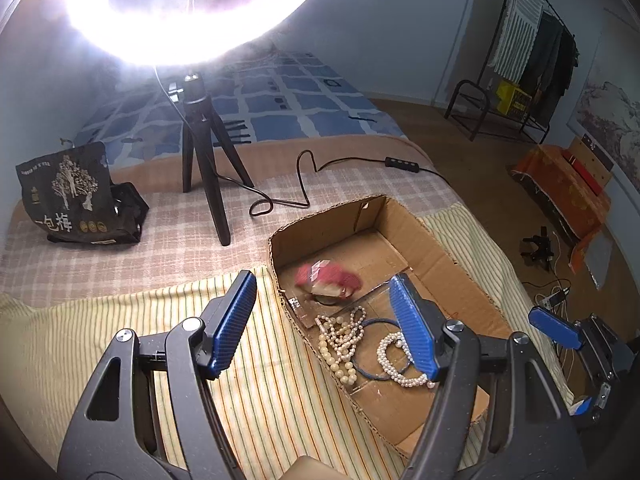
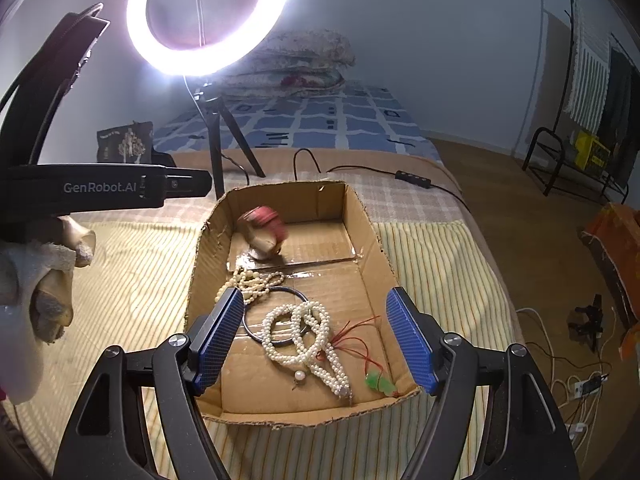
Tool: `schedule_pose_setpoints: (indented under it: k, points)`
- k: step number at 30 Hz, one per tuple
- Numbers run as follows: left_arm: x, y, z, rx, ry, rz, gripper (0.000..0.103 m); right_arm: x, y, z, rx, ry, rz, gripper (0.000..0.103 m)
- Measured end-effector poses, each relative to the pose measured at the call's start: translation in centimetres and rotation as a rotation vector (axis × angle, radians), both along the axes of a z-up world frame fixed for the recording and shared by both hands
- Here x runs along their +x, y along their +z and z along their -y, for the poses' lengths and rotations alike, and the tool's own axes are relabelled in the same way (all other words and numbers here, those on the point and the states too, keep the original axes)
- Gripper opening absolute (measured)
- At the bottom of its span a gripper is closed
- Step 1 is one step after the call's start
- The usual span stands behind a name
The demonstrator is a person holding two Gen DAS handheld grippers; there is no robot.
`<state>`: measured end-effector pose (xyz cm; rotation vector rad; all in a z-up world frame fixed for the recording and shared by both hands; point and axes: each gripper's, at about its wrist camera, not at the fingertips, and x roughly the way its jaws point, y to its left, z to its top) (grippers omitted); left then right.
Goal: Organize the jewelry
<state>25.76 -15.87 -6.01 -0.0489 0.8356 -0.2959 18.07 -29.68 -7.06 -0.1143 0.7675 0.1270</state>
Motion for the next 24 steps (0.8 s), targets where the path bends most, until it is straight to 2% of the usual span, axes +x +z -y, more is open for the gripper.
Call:
schedule_pose_setpoints:
  k: [20, 22, 24]
  points:
    - [-7.2, 6.3, -3.2, -0.026, 0.01, 0.11, 0.071, -4.6, 5.2, -1.0, -0.009, -0.046, 0.096, 0.074]
    - [-8.3, 7.0, -3.5, -0.024, 0.004, 0.129, 0.071, -5.1, 5.7, -1.0, -0.011, -0.058, 0.105, 0.075]
    - [-9.3, 7.5, -3.7, -0.028, -0.001, 0.141, 0.071, -5.5, 6.2, -1.0, -0.015, -0.072, 0.119, 0.081]
